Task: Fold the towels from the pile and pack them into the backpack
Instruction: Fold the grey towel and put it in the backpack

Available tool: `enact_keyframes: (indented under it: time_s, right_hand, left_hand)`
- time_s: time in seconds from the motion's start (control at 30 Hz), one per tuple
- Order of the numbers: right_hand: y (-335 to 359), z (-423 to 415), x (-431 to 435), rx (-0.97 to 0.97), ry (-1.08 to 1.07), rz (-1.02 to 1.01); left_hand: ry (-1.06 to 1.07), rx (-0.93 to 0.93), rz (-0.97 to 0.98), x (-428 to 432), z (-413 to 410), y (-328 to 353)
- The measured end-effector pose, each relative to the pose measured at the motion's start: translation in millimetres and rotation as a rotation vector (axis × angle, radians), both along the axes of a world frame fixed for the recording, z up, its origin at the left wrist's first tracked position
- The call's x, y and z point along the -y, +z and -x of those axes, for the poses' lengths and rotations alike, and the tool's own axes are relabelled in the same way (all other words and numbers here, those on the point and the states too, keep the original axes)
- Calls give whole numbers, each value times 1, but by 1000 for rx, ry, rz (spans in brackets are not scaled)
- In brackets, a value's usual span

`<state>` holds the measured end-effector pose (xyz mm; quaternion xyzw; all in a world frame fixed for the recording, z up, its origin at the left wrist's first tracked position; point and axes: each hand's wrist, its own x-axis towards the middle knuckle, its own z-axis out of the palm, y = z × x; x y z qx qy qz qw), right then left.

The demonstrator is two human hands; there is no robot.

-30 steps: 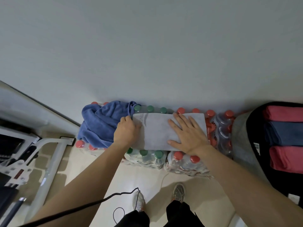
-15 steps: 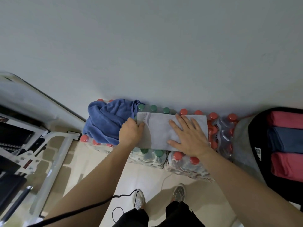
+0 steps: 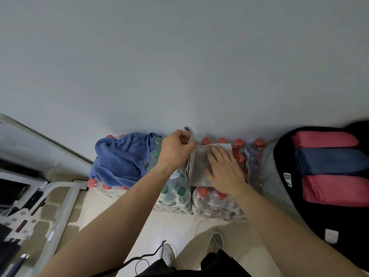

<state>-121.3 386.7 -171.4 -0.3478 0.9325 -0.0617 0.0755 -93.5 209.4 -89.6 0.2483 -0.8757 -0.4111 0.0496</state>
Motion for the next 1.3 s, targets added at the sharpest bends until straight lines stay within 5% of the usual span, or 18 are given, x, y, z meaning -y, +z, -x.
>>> enact_keyframes:
  time_s: [0.17, 0.47, 0.63, 0.73, 0.8, 0.97, 1.17, 1.3]
  right_hand:
    - [-1, -26, -51, 125, -320, 196]
    - [0, -31, -59, 348, -503, 337]
    - [19, -15, -51, 154, -545, 548]
    - [14, 5, -38, -25, -228, 431]
    - [5, 16, -35, -42, -78, 239]
    - [-18, 21, -41, 84, -45, -137]
    - [-18, 20, -39, 109, -71, -185]
    - [8, 35, -22, 15, -76, -123]
  left_hand:
    - [-153, 82, -17, -53, 17, -22]
    - [-286, 169, 31, -96, 22, -55]
    - [-430, 179, -149, -78, 13, -52]
    - [-375, 101, -176, -60, 0, -49]
    - [-269, 57, -14, -49, -8, -48]
    - [-291, 61, 360, -36, -17, -70]
    - [-63, 297, 78, -50, -1, -71]
    - [-49, 287, 17, -46, 7, -67]
